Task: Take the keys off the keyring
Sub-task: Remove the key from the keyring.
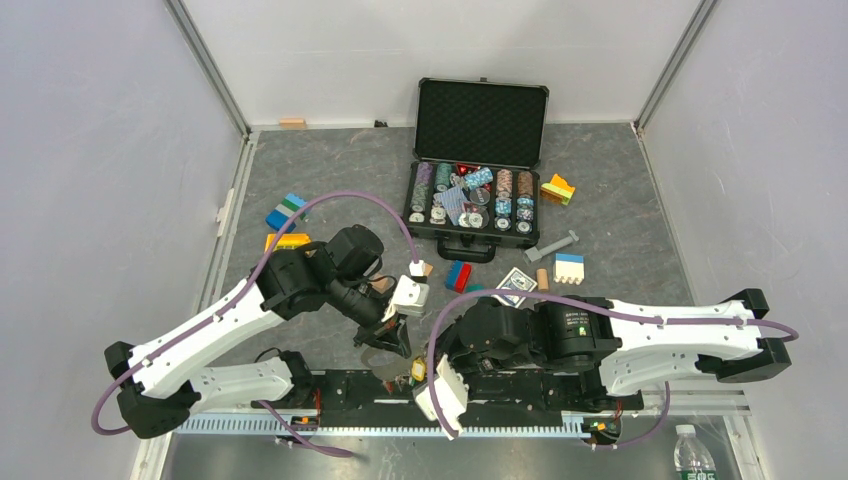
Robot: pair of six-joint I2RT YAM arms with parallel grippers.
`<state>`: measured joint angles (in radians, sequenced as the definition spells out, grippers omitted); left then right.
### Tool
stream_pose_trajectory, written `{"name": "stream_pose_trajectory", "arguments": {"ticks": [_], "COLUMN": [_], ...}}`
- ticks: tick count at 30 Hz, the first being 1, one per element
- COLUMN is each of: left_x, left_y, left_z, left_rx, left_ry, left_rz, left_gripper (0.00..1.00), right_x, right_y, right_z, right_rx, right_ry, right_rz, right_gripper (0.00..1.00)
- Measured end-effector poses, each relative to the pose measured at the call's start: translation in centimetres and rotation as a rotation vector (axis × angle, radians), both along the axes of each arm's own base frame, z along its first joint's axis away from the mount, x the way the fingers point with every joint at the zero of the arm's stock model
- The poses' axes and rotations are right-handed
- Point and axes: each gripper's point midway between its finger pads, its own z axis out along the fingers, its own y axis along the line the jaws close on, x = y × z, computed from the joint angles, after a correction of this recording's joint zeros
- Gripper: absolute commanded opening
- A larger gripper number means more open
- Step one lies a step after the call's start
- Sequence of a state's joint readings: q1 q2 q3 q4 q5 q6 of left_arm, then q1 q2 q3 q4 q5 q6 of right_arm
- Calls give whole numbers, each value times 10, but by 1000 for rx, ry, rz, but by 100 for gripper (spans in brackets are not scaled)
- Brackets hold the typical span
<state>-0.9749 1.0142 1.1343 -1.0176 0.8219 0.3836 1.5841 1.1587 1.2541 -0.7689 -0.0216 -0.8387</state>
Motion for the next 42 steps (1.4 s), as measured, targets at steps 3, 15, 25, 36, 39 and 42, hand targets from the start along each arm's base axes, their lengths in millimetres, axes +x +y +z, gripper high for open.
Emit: {"name": "stream_pose_trajectory", "arguments": {"ticks": [3,15,25,36,39,42], "left_x": [0,0,-3,-3,-2,-2], "left_y": [0,0,0,-1,-1,-2], "left_z": [0,0,2,2,1,1], "left_rx": [0,0,-6,-7,-4,-3], "left_ry": [0,1,8,12,14,15], "left_rz": [0,-1,-11,-14,-13,-14], "left_gripper": [3,3,3,3,3,3], "right_x": [0,-1,-4,-6,-7,-8], "right_y": [0,0,2,0,-1,-1], "right_z": [0,0,2,6,8,8], "right_rx": [3,4,14,24,31,34], "right_ry": [2,6,11,11,11,11], "right_rz": [-1,0,12,18,23,25], "right_gripper": [21,28,29,30,31,33]}}
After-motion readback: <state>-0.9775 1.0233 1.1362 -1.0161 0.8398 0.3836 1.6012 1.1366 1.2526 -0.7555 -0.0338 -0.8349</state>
